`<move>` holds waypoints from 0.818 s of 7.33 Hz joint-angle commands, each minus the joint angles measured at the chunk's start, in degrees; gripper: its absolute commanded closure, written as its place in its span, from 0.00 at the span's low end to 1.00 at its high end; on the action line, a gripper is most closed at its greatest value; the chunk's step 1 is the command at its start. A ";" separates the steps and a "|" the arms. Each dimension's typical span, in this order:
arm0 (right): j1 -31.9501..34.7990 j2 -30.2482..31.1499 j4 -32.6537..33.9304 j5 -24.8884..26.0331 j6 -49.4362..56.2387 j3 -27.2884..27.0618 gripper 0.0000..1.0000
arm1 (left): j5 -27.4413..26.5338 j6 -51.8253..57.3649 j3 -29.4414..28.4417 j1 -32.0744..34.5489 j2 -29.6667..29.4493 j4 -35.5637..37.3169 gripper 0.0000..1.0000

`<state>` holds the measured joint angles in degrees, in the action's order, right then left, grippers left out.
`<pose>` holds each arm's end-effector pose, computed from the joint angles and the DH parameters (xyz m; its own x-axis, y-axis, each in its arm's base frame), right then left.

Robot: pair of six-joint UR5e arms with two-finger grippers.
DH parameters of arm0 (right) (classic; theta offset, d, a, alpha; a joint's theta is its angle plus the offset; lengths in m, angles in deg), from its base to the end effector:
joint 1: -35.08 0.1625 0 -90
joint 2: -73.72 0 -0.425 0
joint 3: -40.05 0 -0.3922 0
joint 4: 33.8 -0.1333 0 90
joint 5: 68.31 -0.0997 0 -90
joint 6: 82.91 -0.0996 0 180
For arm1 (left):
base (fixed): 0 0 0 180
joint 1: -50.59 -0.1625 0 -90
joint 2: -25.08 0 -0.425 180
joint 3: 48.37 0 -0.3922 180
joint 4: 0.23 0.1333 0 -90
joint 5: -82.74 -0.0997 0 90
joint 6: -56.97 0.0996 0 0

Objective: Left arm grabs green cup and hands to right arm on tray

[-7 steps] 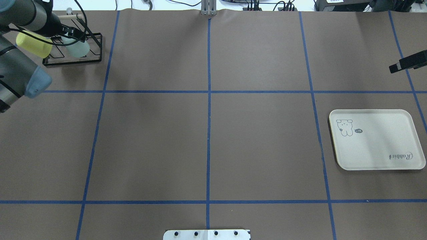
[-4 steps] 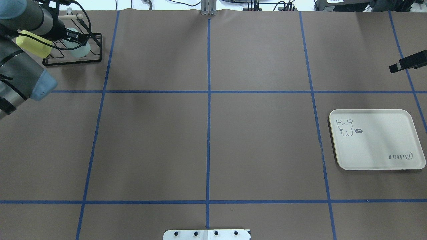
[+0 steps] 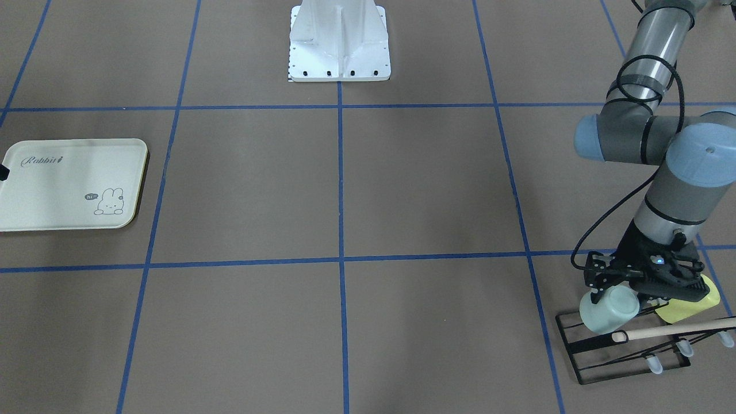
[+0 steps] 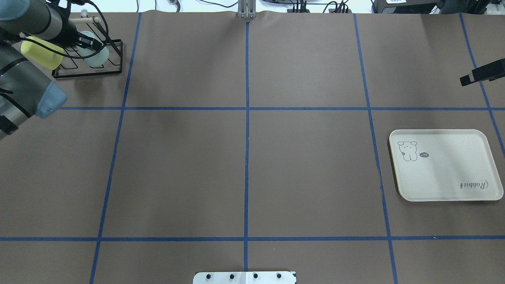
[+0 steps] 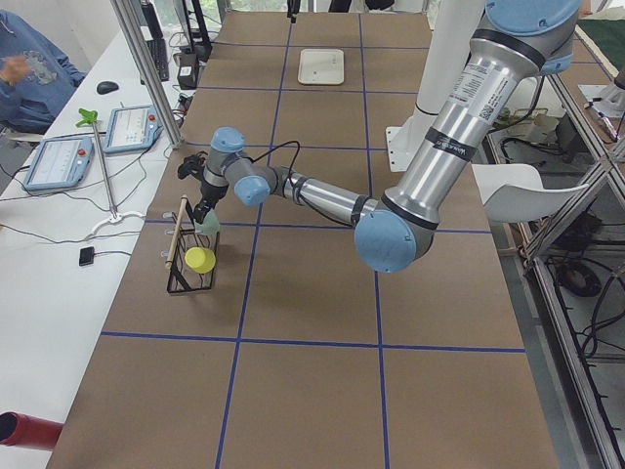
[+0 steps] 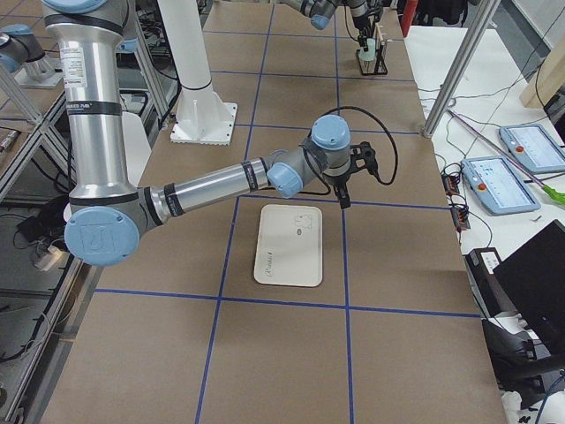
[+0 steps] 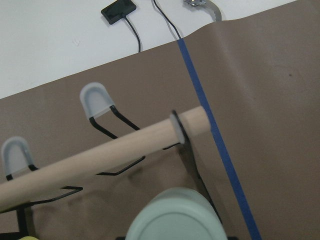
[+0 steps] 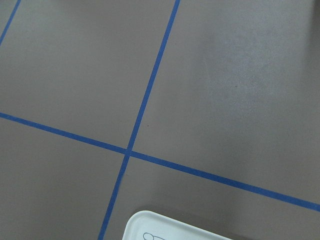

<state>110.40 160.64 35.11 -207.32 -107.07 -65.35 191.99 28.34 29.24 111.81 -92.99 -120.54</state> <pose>-0.0739 -0.5113 0.4494 0.5477 -0.2709 0.7916 -0.0316 0.9388 0.3431 0.2559 -0.6746 0.4251 0.7864 0.2896 -0.5457 0.0482 0.8519 0.5215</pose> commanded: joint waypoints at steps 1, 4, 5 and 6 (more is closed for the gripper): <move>0.00 -0.09 0.00 -0.03 -0.01 -0.07 0.00 | 1.05 0.67 3.59 1.44 0.55 0.51 0.93; 0.00 -0.27 0.00 -0.03 -0.01 -0.51 0.00 | 15.33 0.77 17.00 9.33 2.92 10.76 0.93; 0.00 -0.35 -0.09 -0.03 -0.01 -0.51 0.00 | 19.65 0.77 21.23 11.19 3.01 13.23 0.93; -0.09 -0.35 -2.52 -0.03 -0.36 -0.25 0.00 | 21.08 -0.63 24.41 12.07 3.54 14.39 0.93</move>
<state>110.39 160.34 34.51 -207.35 -107.16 -65.74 209.53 28.80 48.77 122.05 -90.06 -108.60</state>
